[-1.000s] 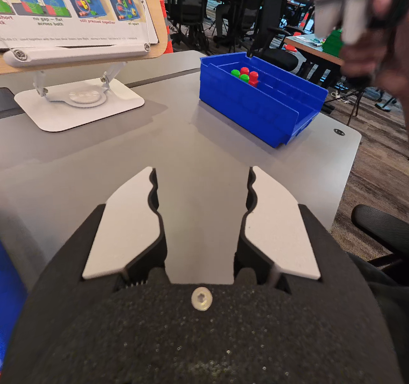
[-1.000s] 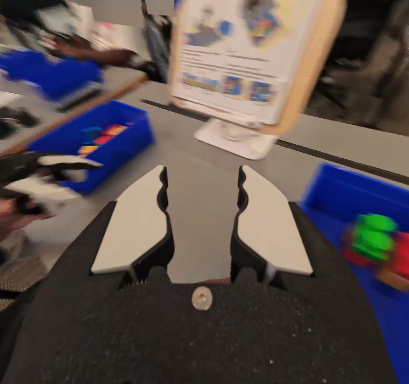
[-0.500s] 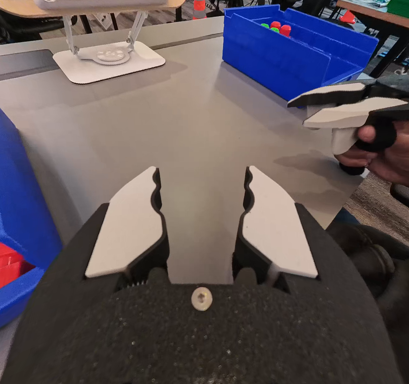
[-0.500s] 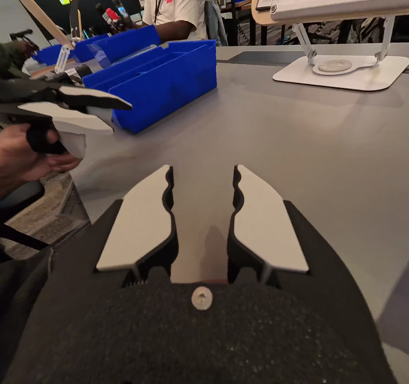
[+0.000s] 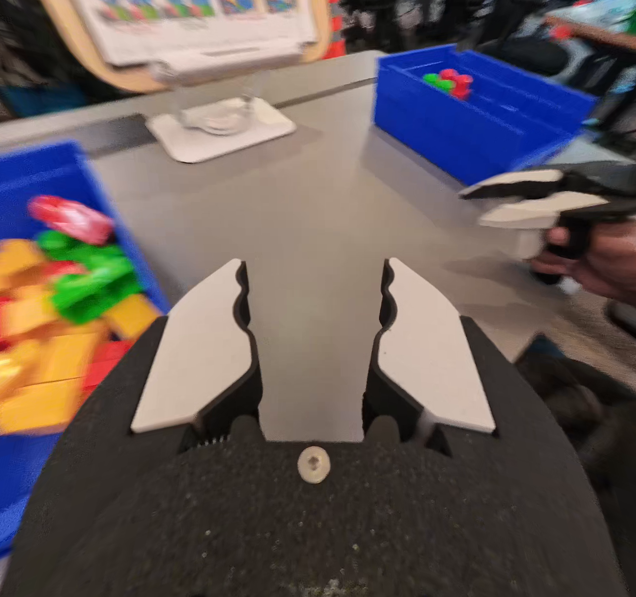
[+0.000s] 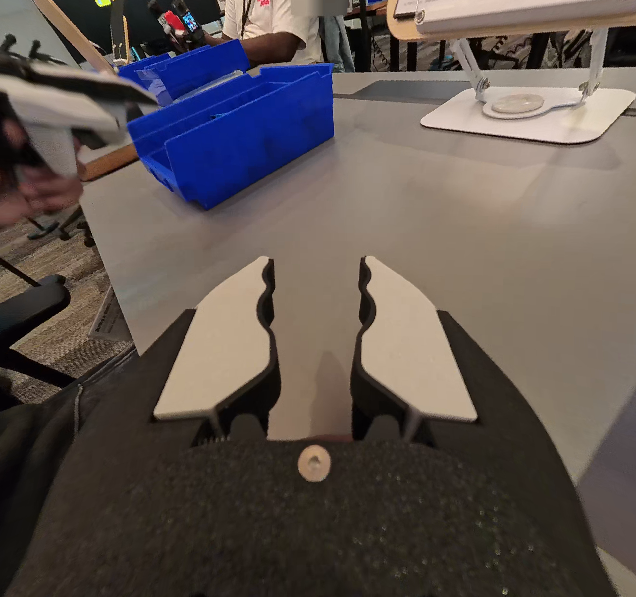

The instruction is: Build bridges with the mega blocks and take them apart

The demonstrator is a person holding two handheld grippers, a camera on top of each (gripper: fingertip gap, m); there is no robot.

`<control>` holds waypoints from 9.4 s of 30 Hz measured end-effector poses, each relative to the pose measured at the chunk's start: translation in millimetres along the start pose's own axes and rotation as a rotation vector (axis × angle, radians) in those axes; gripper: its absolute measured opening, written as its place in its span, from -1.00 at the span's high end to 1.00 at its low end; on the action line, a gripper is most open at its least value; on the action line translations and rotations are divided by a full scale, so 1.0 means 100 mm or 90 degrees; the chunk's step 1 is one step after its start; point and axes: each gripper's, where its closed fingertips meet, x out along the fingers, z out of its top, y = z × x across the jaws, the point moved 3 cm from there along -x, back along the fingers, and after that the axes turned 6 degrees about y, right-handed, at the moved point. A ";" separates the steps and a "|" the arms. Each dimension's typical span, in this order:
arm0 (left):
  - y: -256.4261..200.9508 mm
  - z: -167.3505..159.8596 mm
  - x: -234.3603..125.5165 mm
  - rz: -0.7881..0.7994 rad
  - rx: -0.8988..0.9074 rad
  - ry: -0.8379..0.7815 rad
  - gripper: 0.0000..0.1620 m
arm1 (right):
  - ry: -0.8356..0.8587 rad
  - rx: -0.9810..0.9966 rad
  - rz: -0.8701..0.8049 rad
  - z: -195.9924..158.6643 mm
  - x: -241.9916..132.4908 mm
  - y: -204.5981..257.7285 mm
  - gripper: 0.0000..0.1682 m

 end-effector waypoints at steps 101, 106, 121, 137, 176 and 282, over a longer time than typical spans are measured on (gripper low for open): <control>0.78 0.71 0.74 -0.202 0.553 0.424 0.15 | 0.067 -0.065 -0.027 -0.10 0.03 0.06 0.54; 0.23 0.15 1.29 -0.288 0.671 0.555 0.15 | 0.064 -0.075 -0.038 -0.09 0.01 0.06 0.54; 0.00 -0.25 1.74 -0.364 0.661 0.667 -0.07 | 0.071 -0.065 -0.029 -0.15 -0.01 0.04 0.54; 1.31 0.09 -0.61 0.048 0.322 0.303 0.02 | 0.088 -0.055 -0.003 -0.19 0.10 0.07 0.55; 1.34 0.40 -0.09 -0.174 0.416 0.392 0.19 | 0.108 -0.105 -0.001 -0.20 0.20 0.22 0.58; -0.08 -0.47 1.66 0.149 -0.058 0.231 -0.19 | 0.081 -0.020 0.009 -0.12 -0.04 -0.01 0.59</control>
